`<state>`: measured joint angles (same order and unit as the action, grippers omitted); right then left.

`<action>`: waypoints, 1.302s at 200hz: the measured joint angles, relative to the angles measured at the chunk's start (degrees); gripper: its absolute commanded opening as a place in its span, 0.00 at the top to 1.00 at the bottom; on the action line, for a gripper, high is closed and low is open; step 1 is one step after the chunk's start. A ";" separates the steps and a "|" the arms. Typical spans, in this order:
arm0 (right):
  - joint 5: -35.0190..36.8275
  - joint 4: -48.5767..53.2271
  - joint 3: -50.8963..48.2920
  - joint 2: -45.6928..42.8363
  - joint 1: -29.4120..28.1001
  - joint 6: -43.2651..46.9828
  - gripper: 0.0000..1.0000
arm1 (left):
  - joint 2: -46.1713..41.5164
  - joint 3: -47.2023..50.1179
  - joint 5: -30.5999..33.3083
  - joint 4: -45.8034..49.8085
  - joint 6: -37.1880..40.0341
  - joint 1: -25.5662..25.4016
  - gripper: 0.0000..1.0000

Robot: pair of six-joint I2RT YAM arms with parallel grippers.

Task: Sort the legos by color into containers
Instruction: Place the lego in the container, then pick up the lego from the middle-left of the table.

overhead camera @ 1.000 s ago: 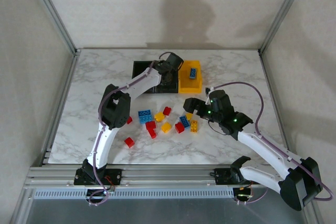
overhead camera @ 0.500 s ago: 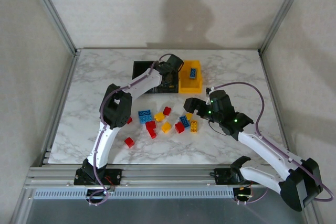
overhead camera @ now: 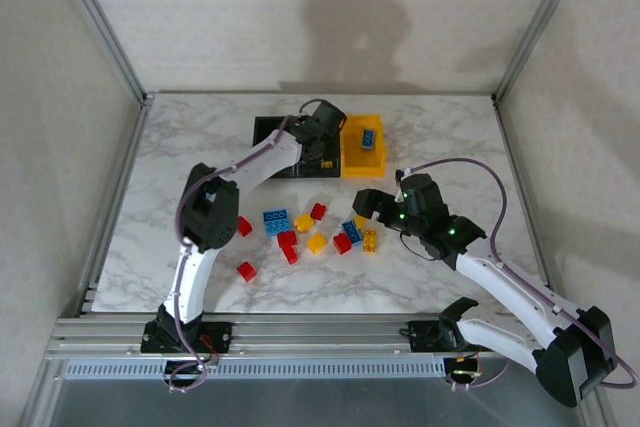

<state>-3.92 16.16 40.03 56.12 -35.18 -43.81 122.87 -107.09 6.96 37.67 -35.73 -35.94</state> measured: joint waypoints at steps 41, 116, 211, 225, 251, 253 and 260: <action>0.90 1.70 1.03 -0.15 0.00 1.29 0.10 | -16.24 13.25 -1.01 -3.96 0.20 -0.35 0.38; -1.79 0.92 1.66 3.04 -0.13 2.49 0.11 | -35.43 38.10 -0.26 -6.99 -1.53 0.81 0.37; -3.65 -1.88 2.93 8.24 -4.33 2.73 0.12 | -47.63 54.97 3.52 -5.77 -6.88 3.56 0.33; -3.67 -2.03 2.99 8.76 -5.51 2.73 0.12 | -48.50 56.85 3.65 -5.90 -7.69 4.44 0.33; -3.67 -2.64 3.06 9.90 -7.39 2.71 0.12 | -48.24 60.92 3.56 -7.02 -8.98 6.05 0.30; -3.67 -2.69 3.06 9.97 -7.43 2.71 0.12 | -48.17 61.20 3.54 -7.08 -9.22 6.14 0.30; -3.65 -2.86 3.10 10.29 -7.63 2.71 0.12 | -47.67 61.81 3.54 -7.13 -9.42 6.34 0.30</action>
<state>-7.57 13.30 43.13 66.41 -42.81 -41.10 75.20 -45.28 10.50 30.55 -45.15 -29.61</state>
